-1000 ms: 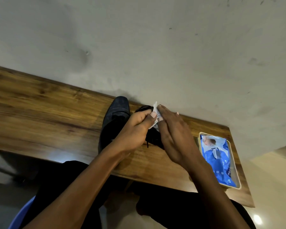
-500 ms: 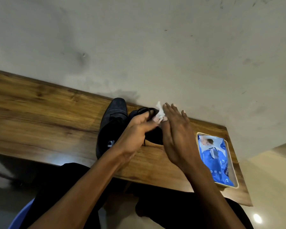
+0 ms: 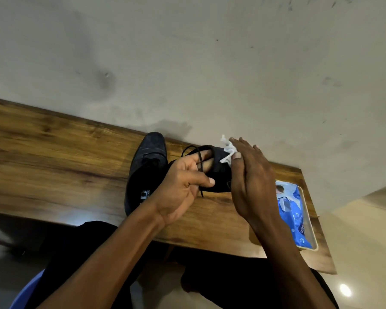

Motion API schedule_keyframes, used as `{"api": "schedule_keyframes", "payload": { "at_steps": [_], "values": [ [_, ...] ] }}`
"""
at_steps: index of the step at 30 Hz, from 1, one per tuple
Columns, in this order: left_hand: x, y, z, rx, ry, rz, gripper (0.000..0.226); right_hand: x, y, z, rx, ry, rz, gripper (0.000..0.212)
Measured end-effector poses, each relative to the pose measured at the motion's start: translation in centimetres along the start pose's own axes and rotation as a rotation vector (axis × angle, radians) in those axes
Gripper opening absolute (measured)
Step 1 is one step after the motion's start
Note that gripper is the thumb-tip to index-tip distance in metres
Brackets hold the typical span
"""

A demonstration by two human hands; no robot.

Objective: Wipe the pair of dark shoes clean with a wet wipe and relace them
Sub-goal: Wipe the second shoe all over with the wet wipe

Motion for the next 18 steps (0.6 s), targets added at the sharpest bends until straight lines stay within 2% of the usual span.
{"api": "schedule_keyframes", "payload": {
  "at_steps": [3, 7, 10, 15, 18],
  "values": [
    [0.2, -0.1, -0.2, -0.008, -0.013, -0.015, 0.063, -0.1, -0.2, -0.7, -0.014, -0.032, 0.034, 0.052],
    [0.2, -0.4, -0.2, -0.048, -0.067, 0.001, 0.070, 0.0, -0.7, -2.2, -0.285, -0.129, 0.005, 0.049],
    [0.3, -0.6, 0.0, -0.073, -0.143, 0.029, 0.067, 0.0, -0.4, -2.1, -0.367, -0.138, -0.012, 0.054],
    [1.1, -0.8, 0.5, -0.084, -0.295, -0.015, 0.069, -0.9, 0.1, -0.4, -0.159, -0.021, 0.111, 0.047],
    [1.8, -1.1, 0.7, -0.076, -0.383, -0.055, 0.060, -1.1, -0.3, -0.8, -0.120, 0.025, 0.165, 0.047]
  ]
}}
Point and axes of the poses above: each hand's wrist, its own y-axis towards the middle knuckle, its own x-axis out of the palm, z = x × y, the point moved 2 cm from there along y, towards the middle knuckle, and after that the axes turned 8 degrees about z, right-handed, at the moved point
